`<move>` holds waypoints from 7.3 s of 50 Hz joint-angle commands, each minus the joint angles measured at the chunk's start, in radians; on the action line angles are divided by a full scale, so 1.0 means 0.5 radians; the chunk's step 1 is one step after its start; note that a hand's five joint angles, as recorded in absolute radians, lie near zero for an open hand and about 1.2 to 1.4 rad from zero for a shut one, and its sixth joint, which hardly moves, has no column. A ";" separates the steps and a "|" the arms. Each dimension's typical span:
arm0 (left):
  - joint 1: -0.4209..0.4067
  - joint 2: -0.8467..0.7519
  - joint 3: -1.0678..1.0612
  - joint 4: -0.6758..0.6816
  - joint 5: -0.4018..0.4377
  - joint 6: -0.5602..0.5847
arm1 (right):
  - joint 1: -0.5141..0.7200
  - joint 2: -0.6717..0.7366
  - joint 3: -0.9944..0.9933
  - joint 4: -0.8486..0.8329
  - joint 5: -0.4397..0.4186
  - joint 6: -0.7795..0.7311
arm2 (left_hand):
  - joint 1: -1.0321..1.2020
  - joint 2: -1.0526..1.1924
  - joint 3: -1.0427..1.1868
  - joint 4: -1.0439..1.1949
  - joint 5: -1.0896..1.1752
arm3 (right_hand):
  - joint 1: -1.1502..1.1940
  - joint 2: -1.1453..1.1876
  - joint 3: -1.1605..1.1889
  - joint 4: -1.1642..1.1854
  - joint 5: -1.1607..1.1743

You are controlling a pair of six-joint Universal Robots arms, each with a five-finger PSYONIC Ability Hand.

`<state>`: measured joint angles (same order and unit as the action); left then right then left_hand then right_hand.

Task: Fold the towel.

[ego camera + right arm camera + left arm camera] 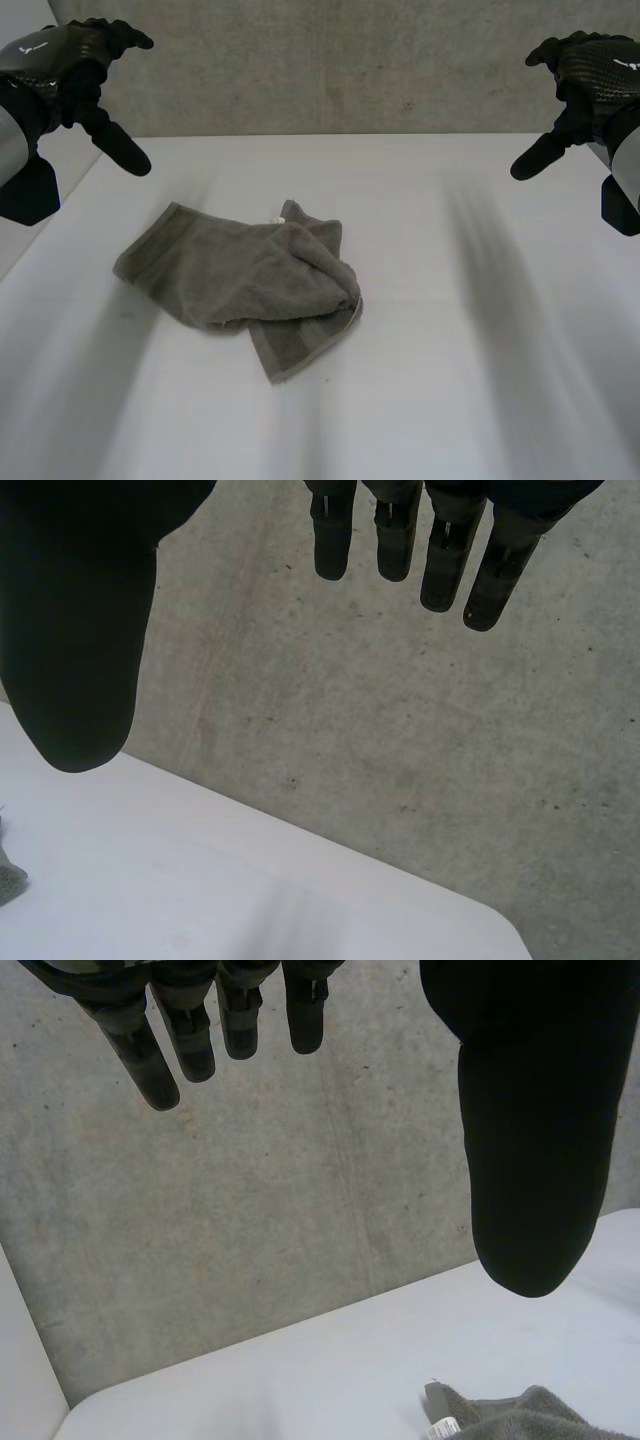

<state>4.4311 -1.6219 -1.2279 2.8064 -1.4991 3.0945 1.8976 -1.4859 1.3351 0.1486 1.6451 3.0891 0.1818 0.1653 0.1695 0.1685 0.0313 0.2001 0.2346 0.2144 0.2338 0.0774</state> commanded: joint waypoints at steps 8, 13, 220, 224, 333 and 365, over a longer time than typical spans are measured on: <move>0.004 -0.017 0.007 -0.023 -0.002 0.011 | 0.003 0.029 0.030 -0.003 -0.001 -0.002 | -0.014 0.018 0.010 0.012 -0.063 | -0.051 -0.120 -0.080 -0.118 -0.155; 0.004 -0.020 0.001 -0.020 0.001 0.011 | 0.012 0.072 0.039 0.003 -0.017 0.007 | -0.014 0.018 0.010 0.012 -0.063 | -0.051 -0.120 -0.080 -0.118 -0.155; -0.382 -0.913 -0.996 1.392 -0.214 0.840 | 0.334 1.100 0.119 -0.533 -0.366 -1.398 | 2.429 2.462 2.453 2.456 2.381 | 2.392 2.323 2.364 2.325 2.289; -0.391 -0.815 -1.075 1.202 -0.211 0.834 | 0.325 1.033 0.122 -0.304 -0.366 -1.383 | 2.429 2.462 2.453 2.456 2.381 | 2.392 2.323 2.364 2.325 2.289; -0.078 0.182 -0.858 0.790 0.188 0.570 | -0.396 0.594 0.766 -0.413 -0.962 -0.362 | 2.429 2.462 2.453 2.456 2.381 | 0.398 0.329 0.369 0.331 0.294; -0.097 0.213 -0.674 0.667 0.169 0.367 | -0.147 0.191 0.567 -0.528 -0.599 -0.474 | 2.429 2.462 2.453 2.456 2.381 | 2.392 2.323 2.364 2.325 2.289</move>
<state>4.3612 -1.5179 -1.5705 3.1459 -1.4139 3.2761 1.8531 -1.1736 1.6536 -0.2005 1.3598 2.9475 1.1769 1.2170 1.2156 1.2183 1.0295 0.9574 1.1778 1.1820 1.1899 0.9627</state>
